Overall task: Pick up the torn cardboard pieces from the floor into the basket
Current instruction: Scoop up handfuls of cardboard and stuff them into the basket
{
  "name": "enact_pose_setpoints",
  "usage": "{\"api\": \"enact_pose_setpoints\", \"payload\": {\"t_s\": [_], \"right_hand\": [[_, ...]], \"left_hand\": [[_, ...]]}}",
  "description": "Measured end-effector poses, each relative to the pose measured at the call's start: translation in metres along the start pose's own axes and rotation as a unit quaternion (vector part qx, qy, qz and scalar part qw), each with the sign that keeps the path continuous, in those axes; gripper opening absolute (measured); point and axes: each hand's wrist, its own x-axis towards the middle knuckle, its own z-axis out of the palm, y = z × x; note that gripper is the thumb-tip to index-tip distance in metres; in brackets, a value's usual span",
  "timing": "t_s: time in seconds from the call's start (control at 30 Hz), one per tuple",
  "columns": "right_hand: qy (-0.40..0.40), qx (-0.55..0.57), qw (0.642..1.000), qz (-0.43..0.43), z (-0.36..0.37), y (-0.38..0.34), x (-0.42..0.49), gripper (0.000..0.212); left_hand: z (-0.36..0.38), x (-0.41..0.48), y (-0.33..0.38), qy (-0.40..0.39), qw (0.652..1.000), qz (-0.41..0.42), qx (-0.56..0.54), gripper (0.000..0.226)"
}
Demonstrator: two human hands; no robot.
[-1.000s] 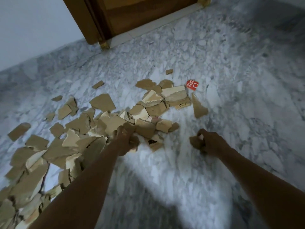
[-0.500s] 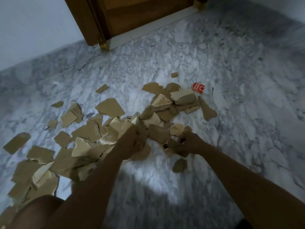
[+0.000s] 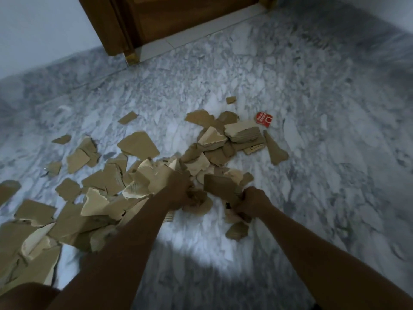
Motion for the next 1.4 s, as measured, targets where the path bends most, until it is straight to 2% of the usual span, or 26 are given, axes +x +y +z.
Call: {"api": "enact_pose_setpoints", "payload": {"t_s": [0.07,0.13,0.23,0.33,0.37,0.47,0.5,0.57,0.67,0.77,0.83,0.87,0.97,1.03,1.1,1.17,1.23,1.3,1.33,1.4], "right_hand": [[0.006,-0.011,1.0,0.006,-0.024,0.015,0.0,0.036],[0.022,-0.031,0.999,0.001,-0.047,0.027,-0.003,0.035],[0.057,-0.077,0.995,-0.023,-0.07,0.037,-0.005,0.033],[0.033,-0.076,0.995,-0.055,-0.079,0.045,-0.003,0.043],[0.015,-0.08,0.994,-0.068,-0.08,0.046,-0.003,0.046],[-0.032,-0.086,0.992,-0.091,-0.078,0.045,-0.004,0.047],[-0.043,-0.074,0.992,-0.095,-0.076,0.045,-0.002,0.045],[-0.043,-0.05,0.993,-0.1,-0.079,0.046,-0.002,0.042],[-0.031,-0.077,0.991,-0.108,-0.089,0.045,-0.007,0.046],[-0.13,-0.141,0.969,-0.158,-0.078,0.025,-0.021,0.049],[-0.175,-0.197,0.944,-0.198,-0.049,0.013,-0.029,0.054],[-0.166,-0.231,0.932,-0.224,-0.032,0.01,-0.031,0.055],[-0.072,-0.304,0.905,-0.29,0.012,0.014,-0.034,0.058],[-0.041,-0.288,0.917,-0.272,0.025,0.019,-0.032,0.064],[-0.05,-0.276,0.928,-0.244,0.031,0.021,-0.029,0.066],[-0.057,-0.309,0.919,-0.24,0.034,0.021,-0.026,0.053],[-0.082,-0.312,0.915,-0.243,0.031,0.02,-0.019,0.041],[-0.102,-0.272,0.929,-0.227,0.015,0.014,-0.005,0.04],[-0.098,-0.251,0.94,-0.21,0.002,0.008,0.004,0.045],[-0.059,-0.244,0.952,-0.172,-0.028,-0.006,0.022,0.064]], "left_hand": [[-0.004,0.015,0.006,-0.042,0.998,-0.033,-0.021,0.024],[-0.011,0.028,0.016,-0.05,0.998,-0.02,-0.027,0.041],[-0.005,0.044,0.04,0.008,0.999,0.038,-0.03,0.068],[0.014,0.059,0.056,0.023,0.998,0.06,-0.019,0.083],[0.018,0.06,0.062,0.022,0.997,0.058,-0.033,0.078],[0.026,0.058,0.078,0.072,0.987,0.061,-0.131,0.037],[0.026,0.054,0.082,0.088,0.981,0.052,-0.163,0.03],[0.021,0.045,0.078,0.102,0.973,0.034,-0.203,0.035],[0.0,0.03,0.052,0.094,0.97,-0.016,-0.223,0.064],[-0.022,0.013,0.026,0.101,0.969,-0.065,-0.214,0.086],[-0.029,0.003,0.023,0.071,0.971,-0.067,-0.22,0.078],[-0.029,-0.001,0.024,0.045,0.972,-0.075,-0.217,0.069],[-0.023,-0.006,0.025,0.024,0.979,-0.092,-0.183,0.087],[-0.015,-0.005,0.022,0.034,0.975,-0.132,-0.173,0.082],[-0.008,-0.006,0.024,0.052,0.973,-0.145,-0.174,0.07],[0.0,-0.007,0.026,0.067,0.969,-0.142,-0.189,0.062],[0.005,-0.009,0.027,0.073,0.964,-0.14,-0.213,0.073],[0.007,-0.011,0.021,0.079,0.96,-0.136,-0.233,0.092],[0.007,-0.013,0.016,0.074,0.959,-0.14,-0.235,0.096],[0.008,-0.017,0.005,0.048,0.962,-0.145,-0.227,0.089]]}}
